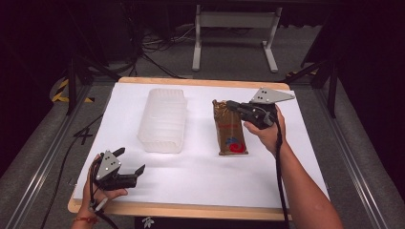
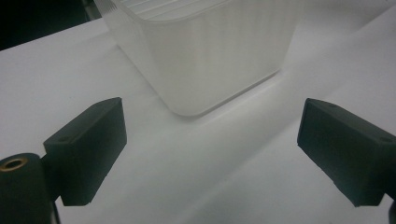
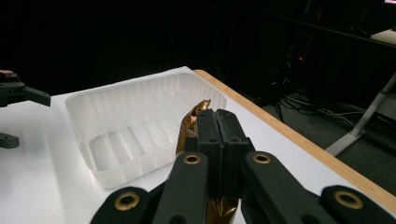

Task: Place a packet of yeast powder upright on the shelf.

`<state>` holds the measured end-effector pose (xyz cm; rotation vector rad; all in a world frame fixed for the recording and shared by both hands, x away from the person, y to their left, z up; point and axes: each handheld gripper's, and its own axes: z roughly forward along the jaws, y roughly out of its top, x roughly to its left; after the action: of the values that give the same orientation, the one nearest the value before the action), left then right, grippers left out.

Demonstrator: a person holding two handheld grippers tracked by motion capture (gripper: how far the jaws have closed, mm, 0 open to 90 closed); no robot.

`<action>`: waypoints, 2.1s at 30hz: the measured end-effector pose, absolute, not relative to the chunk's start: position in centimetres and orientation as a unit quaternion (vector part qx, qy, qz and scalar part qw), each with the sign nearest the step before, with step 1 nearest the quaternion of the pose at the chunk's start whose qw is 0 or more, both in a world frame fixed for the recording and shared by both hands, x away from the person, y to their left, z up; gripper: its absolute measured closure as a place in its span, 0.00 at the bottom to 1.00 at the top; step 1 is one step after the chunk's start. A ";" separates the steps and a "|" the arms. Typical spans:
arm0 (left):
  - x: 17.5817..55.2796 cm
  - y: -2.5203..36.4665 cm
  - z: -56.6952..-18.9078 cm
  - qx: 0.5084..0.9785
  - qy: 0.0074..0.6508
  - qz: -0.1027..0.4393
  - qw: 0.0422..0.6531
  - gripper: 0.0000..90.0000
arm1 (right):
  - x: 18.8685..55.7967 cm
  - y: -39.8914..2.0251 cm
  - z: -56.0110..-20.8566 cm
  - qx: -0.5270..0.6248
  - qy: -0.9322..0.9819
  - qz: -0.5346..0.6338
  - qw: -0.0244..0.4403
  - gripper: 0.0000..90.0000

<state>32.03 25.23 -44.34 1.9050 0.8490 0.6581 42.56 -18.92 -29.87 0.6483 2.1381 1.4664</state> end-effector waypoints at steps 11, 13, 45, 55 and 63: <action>32.0 25.2 -44.4 0.775 0.345 0.261 0.461 0.09 | 43.3 -17.0 -29.0 0.220 0.779 0.537 0.236 0.99; 32.0 25.1 -44.4 0.775 0.345 0.259 0.461 0.09 | 43.3 -16.7 -28.9 0.220 0.777 0.543 0.231 0.99; 31.9 25.2 -44.2 0.765 0.352 0.255 0.475 0.08 | 45.6 -9.7 -26.1 0.184 0.769 0.572 0.218 0.99; 31.2 25.6 -44.3 0.764 0.356 0.257 0.472 0.08 | 46.7 -7.2 -25.5 0.176 0.768 0.577 0.214 0.99; 30.8 25.9 -44.4 0.763 0.360 0.259 0.470 0.08 | 47.2 -4.4 -25.7 0.172 0.775 0.569 0.215 0.99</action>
<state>30.83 25.89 -44.40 1.8702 0.8825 0.6340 47.24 -4.40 -25.73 0.4781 2.1486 1.5761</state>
